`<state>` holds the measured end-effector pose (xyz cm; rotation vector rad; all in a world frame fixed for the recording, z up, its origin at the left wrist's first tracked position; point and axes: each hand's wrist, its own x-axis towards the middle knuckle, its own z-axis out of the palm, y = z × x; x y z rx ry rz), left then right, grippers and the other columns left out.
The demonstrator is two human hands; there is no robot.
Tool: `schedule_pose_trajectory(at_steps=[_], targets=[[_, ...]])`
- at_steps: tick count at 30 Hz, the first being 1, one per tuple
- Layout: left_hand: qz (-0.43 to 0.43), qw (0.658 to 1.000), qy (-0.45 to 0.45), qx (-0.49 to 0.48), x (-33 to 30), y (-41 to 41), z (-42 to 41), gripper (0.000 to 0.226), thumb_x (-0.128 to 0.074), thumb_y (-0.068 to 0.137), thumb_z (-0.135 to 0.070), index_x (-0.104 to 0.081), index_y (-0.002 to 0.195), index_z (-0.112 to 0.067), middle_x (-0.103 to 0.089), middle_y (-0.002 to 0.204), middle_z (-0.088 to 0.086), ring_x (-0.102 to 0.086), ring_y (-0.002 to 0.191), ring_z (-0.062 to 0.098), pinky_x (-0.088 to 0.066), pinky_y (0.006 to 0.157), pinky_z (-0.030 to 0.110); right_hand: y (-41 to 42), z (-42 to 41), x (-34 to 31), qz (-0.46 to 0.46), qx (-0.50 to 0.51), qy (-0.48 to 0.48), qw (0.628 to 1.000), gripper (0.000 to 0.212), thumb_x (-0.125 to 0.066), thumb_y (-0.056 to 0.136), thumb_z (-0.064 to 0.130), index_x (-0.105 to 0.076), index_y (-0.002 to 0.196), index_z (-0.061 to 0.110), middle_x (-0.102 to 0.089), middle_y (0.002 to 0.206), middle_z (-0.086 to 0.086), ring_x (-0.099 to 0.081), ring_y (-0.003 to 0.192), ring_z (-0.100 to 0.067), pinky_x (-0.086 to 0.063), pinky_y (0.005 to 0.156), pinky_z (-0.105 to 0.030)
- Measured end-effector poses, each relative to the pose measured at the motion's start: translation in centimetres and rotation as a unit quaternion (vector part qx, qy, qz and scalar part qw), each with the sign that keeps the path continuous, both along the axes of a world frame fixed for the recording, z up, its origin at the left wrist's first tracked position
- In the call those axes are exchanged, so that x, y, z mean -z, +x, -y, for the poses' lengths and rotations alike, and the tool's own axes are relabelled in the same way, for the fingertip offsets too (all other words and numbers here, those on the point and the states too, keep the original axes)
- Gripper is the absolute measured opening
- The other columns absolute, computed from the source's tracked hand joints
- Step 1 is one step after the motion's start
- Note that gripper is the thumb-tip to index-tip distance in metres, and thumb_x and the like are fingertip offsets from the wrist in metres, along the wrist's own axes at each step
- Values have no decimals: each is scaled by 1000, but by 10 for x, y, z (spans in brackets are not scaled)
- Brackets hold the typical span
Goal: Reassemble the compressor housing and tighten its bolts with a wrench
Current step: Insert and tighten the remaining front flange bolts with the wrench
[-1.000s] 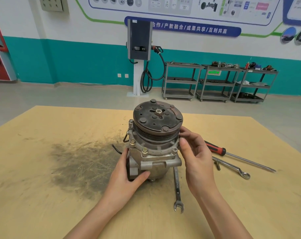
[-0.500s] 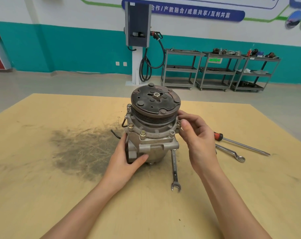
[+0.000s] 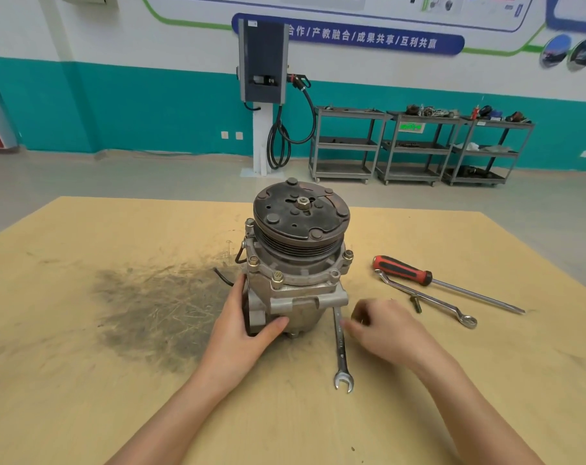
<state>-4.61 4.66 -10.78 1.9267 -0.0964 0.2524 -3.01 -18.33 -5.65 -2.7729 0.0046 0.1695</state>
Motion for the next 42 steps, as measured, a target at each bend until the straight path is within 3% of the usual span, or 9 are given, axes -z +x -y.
schedule_pose_trajectory(at_steps=[2,4,10,16,22,30,35,39,42], targets=[[2,1000,-2,-1,-1,0,0,86,-78,83,-35,-30,154,-28,-57,140,-21,-49,131,-2,-39,110,21,-7,-14,4,-9,5,-107,994,34,-47,90,58,-49,84,25,-52,83,5,-52,80,-21,-41,67,-32],[9,1000,-2,-3,1,1,0,79,-79,82,-31,-36,149,-31,-60,131,-31,-50,124,-12,-38,100,7,-10,-26,4,13,0,-159,987,29,-45,90,53,-45,86,23,-46,81,3,-47,79,-23,-36,66,-32],[15,1000,-5,-3,4,3,-1,74,-80,82,-28,-39,144,-35,-58,119,-44,-50,116,-21,-35,87,-4,-5,-39,2,15,20,-155,988,30,-54,85,42,-43,69,19,-45,68,6,-48,65,-18,-33,54,-26],[13,1000,-8,-4,5,4,-1,81,-80,82,-28,-36,150,-29,-59,123,-39,-49,117,-22,-35,88,-4,5,-13,2,22,63,121,990,28,-53,91,31,-54,70,13,-51,61,2,-47,53,-15,-34,49,-26],[10,1000,-7,3,4,3,-1,86,-79,83,-30,-31,154,-27,-59,134,-25,-49,121,-18,-35,89,-4,3,-3,-1,81,78,522,846,20,-42,96,12,-45,77,10,-35,47,1,-28,42,-13,-24,39,-19],[16,1000,-4,-2,3,2,0,78,-79,83,-27,-35,148,-33,-58,129,-30,-50,114,-23,-36,87,-4,-2,-1,1,103,30,593,798,36,-43,103,24,-50,70,10,-36,48,1,-31,43,-11,-26,41,-19],[4,1000,-1,-9,2,2,0,84,-79,83,-28,-32,152,-28,-55,128,-32,-48,113,-25,-35,86,-5,-5,-1,-5,145,22,574,805,42,-46,95,40,-47,65,11,-36,58,0,-31,51,-9,-27,50,-19],[-3,1000,3,-7,2,2,0,86,-79,83,-29,-31,155,-25,-59,134,-22,-53,124,-7,-38,92,1,-6,3,-5,144,41,575,804,13,-51,99,21,-56,110,16,-46,54,-1,-39,46,-9,-31,44,-18],[-4,1000,1,-9,2,2,0,88,-79,83,-29,-29,156,-25,-58,136,-21,-53,126,-4,-38,95,4,-3,7,-4,119,66,618,774,14,-48,101,16,-47,115,19,-51,57,-4,-37,42,-11,-29,40,-20]])
